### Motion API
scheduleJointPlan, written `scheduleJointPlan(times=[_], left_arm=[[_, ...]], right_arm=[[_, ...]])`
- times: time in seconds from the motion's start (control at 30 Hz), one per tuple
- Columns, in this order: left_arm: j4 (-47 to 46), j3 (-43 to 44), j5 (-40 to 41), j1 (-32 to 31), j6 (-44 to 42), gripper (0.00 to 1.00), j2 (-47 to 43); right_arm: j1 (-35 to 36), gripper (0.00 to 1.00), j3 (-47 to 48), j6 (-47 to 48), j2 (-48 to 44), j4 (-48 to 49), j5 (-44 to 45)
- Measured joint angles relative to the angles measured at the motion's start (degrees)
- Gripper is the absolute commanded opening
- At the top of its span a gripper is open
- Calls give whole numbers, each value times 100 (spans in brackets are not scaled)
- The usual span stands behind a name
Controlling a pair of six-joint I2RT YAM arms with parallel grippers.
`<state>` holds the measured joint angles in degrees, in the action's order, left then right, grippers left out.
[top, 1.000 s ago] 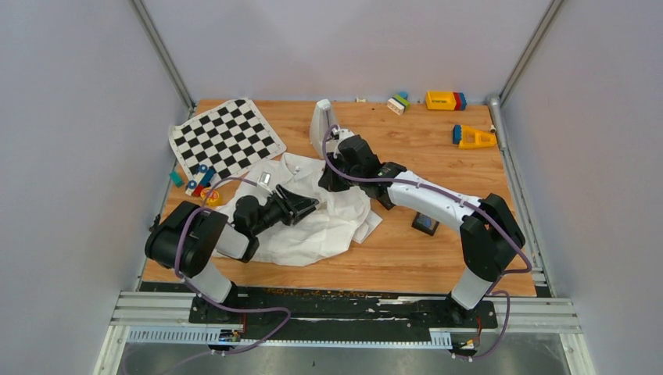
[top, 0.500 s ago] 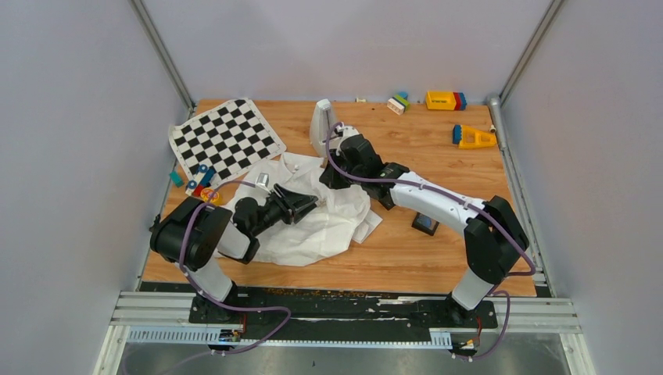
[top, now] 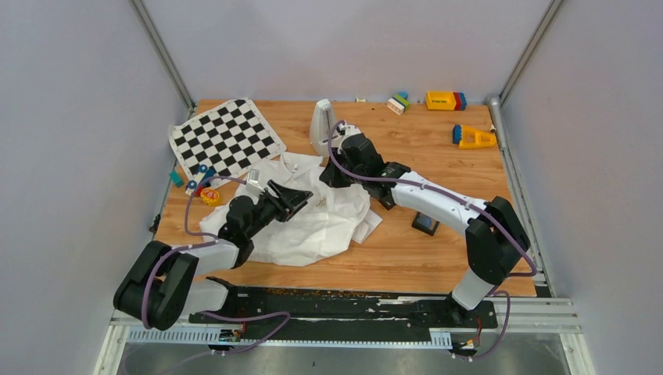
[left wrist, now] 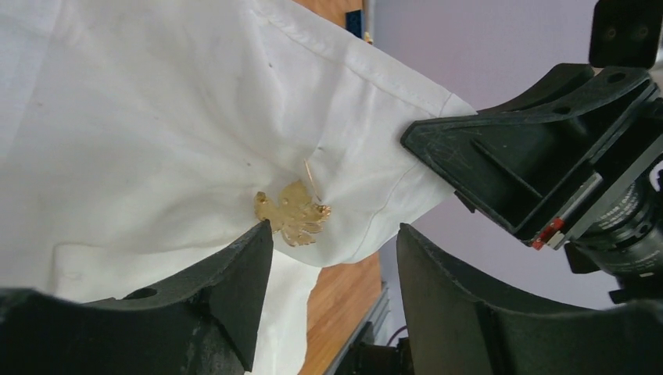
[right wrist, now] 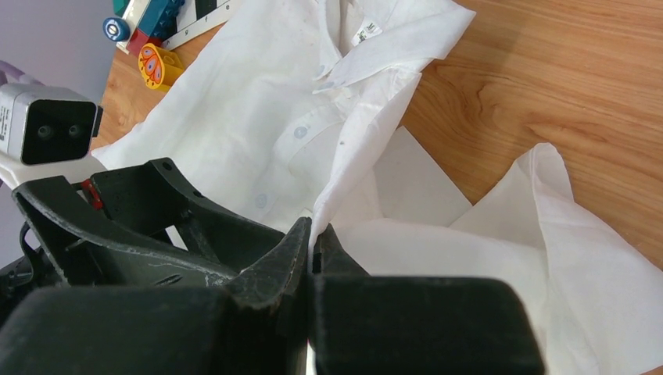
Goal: Remove the brooch from the garment
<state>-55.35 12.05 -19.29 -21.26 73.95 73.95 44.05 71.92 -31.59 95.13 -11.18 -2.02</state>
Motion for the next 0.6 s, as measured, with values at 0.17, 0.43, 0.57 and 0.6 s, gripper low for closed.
scheduleJointPlan(times=[0.17, 0.43, 0.57, 0.6], left_arm=[[1012, 57, 354, -173, -490, 57, -573], [2391, 662, 1025, -1298, -3042, 54, -1307], [2251, 608, 1128, -1633, -4203, 52, -1718], [2197, 577, 1130, -1633, -4413, 51, -1742]], right_arm=[[-83, 0, -70, -146, 0, 105, -83], [-214, 0, -184, -332, 0, 223, -420], [-251, 0, -184, -389, 0, 243, -741], [-256, 0, -184, -400, 0, 249, -817]])
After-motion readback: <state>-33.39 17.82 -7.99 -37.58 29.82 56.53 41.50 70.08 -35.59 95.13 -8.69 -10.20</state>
